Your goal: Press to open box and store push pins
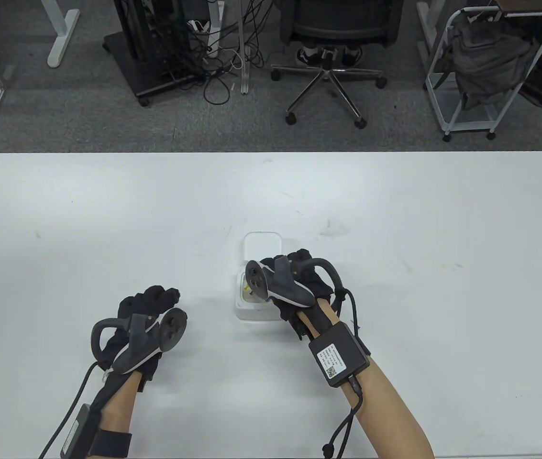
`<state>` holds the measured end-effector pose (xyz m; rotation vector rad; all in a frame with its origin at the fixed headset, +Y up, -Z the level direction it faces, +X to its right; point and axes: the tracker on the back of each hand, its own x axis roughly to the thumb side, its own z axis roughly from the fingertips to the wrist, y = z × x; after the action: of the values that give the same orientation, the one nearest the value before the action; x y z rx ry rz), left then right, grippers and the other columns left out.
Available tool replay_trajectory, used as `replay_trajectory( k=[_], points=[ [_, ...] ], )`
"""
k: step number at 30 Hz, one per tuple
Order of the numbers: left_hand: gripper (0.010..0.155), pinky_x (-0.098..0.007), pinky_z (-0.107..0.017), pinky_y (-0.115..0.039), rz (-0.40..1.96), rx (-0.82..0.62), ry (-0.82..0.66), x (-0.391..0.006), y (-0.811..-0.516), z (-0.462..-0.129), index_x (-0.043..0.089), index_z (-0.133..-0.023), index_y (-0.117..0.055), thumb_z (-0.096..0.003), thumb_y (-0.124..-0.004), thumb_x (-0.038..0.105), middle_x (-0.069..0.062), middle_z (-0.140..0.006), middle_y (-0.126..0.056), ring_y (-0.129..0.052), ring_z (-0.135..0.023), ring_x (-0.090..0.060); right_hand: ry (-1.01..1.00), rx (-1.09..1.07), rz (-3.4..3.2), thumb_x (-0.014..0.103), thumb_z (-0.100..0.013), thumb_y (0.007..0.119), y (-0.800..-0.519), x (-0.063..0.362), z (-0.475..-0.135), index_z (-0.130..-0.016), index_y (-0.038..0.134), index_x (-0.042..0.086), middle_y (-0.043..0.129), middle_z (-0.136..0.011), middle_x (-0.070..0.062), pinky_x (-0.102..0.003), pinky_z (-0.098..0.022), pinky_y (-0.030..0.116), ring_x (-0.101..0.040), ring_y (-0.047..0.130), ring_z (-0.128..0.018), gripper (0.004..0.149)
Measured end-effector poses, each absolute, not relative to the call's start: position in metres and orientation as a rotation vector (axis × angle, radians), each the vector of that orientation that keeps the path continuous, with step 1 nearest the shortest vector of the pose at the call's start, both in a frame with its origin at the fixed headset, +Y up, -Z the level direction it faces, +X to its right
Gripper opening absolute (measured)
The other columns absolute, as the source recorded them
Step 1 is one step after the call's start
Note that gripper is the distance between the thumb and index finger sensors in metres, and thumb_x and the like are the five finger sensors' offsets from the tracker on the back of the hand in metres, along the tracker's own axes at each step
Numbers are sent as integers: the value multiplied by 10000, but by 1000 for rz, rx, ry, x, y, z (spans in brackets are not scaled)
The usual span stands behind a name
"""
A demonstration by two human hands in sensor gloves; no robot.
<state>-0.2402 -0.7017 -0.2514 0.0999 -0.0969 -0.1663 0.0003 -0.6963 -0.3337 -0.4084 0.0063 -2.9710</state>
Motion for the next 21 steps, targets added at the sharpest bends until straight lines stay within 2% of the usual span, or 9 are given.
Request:
replay_trajectory(
  k=[11,21],
  points=[
    [565,-516,-741,-761,-170,101,-98,-240,-702,-251,314,-1003,-724,-494,-656,548,0,-1047,-809,-965,-838,-219,-28,-318,-2944,448,-370,805,-697,47,-317,-861,662,319,894,-851,56,-579,-737,661,-235,938,-747,527],
    [564,-515,-740,-763,-169,103,-94,-239,-702,-247,315,-1002,-724,-493,-657,547,2,-1043,-814,-970,-832,-216,-65,-172,-2917,447,-372,804,-712,101,-288,-861,663,316,894,-855,50,-581,-734,661,-242,935,-751,526]
  ],
)
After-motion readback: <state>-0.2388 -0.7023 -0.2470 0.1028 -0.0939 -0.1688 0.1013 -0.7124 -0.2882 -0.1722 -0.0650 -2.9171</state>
